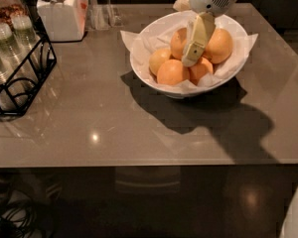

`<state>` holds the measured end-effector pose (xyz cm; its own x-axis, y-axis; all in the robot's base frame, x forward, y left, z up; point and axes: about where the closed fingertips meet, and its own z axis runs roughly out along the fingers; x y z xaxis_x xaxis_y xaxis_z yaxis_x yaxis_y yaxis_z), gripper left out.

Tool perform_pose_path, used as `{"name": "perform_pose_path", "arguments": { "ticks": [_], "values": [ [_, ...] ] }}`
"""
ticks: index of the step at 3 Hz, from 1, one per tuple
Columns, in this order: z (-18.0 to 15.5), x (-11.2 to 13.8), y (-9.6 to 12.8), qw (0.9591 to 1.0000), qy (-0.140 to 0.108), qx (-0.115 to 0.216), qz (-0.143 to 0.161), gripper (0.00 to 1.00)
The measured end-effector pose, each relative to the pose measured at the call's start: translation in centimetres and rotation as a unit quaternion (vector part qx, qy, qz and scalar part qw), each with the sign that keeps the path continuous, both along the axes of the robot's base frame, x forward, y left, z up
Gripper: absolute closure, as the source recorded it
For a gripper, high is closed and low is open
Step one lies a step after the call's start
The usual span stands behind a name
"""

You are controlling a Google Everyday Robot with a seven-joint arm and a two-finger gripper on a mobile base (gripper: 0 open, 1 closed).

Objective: Pick orange from white bowl

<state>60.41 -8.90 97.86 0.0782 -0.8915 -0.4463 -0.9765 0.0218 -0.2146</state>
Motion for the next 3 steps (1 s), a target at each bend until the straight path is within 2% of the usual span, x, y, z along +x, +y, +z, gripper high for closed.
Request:
{"name": "perform_pose_path", "arguments": {
  "ticks": [1,2,3],
  "values": [
    [-1.8,1.5,-1.6,0.9994,0.017,0.018,-0.026,0.00],
    [-3.8,2.8,-2.3,0.9980,0.039,0.031,-0.038,0.00],
    [-4.0,3.0,-2.1,0.9981,0.037,0.032,-0.038,0.19]
  ]
}}
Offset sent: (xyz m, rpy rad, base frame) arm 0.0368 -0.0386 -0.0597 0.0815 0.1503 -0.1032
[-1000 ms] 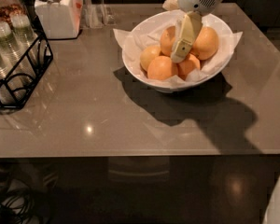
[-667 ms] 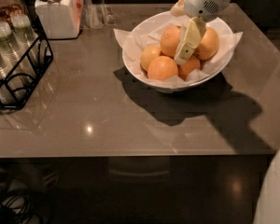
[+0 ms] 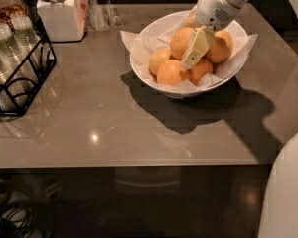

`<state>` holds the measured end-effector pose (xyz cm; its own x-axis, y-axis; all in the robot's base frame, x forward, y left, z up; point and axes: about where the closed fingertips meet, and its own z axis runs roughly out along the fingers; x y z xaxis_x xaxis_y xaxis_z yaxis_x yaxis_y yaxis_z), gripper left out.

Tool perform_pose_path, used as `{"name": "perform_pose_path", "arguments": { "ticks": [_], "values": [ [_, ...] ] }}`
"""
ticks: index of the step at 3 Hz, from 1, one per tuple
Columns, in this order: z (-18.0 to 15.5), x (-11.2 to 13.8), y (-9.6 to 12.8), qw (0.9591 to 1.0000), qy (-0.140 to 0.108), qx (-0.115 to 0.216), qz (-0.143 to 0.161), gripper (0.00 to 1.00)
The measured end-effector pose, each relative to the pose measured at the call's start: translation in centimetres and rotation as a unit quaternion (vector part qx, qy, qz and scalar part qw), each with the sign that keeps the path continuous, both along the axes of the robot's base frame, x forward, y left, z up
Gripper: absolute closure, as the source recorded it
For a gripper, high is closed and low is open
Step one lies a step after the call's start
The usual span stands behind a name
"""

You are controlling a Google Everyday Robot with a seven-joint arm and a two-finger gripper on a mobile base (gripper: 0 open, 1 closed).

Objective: Pick orange from white bowl

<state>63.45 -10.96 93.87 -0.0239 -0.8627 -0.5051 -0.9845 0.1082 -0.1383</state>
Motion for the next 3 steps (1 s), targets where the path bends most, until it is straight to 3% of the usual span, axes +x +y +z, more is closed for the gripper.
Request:
{"name": "perform_pose_path", "arguments": {
  "ticks": [3],
  "values": [
    [0.00,0.00,0.00,1.0000,0.000,0.000,0.000,0.89]
  ]
}}
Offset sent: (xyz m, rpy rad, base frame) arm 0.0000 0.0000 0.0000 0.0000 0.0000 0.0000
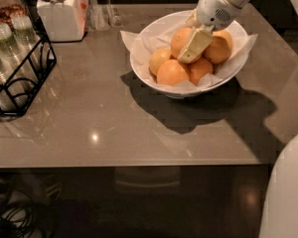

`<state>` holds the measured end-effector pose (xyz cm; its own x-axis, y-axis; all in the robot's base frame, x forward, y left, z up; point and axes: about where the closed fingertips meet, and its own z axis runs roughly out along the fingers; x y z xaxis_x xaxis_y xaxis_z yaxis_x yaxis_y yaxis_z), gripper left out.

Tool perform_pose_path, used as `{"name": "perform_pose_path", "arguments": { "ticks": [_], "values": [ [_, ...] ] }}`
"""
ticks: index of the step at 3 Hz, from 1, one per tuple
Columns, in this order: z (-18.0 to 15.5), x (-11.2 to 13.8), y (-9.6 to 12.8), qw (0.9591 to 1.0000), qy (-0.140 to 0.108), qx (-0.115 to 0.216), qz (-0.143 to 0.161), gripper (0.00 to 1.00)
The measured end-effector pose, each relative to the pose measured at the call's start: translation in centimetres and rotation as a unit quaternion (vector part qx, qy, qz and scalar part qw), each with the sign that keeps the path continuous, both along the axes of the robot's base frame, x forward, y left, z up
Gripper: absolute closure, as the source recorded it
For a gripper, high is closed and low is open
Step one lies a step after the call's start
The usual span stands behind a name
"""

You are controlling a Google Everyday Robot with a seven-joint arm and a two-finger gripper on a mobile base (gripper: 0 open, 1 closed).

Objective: Pick orange from white bowl

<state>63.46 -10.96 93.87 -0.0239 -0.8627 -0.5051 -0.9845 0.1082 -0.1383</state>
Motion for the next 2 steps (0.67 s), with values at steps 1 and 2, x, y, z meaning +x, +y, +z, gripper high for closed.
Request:
{"name": "perform_pose_path", "arguments": {
  "ticks": [1,2],
  "values": [
    [0.00,0.00,0.00,1.0000,0.000,0.000,0.000,1.00],
    [0.00,0.00,0.00,1.0000,0.000,0.000,0.000,1.00]
  ]
}}
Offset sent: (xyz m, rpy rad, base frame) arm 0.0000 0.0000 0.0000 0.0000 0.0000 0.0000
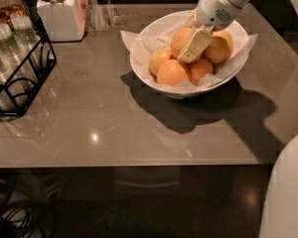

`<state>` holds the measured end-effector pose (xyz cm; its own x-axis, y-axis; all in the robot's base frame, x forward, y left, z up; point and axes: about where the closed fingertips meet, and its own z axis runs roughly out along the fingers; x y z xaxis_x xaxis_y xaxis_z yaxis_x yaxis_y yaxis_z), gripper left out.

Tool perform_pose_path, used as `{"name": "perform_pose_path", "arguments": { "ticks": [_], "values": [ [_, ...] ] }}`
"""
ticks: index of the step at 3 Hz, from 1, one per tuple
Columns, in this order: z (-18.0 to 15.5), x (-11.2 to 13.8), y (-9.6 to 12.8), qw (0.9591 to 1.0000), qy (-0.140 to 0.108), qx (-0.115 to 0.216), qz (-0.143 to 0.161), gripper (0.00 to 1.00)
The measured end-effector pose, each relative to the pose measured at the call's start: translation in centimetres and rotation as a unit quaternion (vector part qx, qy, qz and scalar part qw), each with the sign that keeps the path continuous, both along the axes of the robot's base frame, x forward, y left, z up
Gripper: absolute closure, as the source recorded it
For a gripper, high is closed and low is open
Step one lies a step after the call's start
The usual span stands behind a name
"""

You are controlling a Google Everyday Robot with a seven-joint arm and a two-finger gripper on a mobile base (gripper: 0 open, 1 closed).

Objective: Pick orange from white bowl

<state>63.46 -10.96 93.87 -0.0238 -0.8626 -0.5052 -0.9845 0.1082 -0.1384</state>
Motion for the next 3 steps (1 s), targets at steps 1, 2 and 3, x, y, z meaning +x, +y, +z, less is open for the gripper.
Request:
{"name": "perform_pose_path", "arguments": {
  "ticks": [1,2,3],
  "values": [
    [1.1,-1.6,-0.1,0.9992,-0.011,0.029,0.024,1.00],
    [2.9,-5.2,-1.0,0.9951,-0.033,0.083,0.042,1.00],
    [2.6,-9.0,-2.5,0.9872,-0.037,0.149,0.043,1.00]
  ]
}}
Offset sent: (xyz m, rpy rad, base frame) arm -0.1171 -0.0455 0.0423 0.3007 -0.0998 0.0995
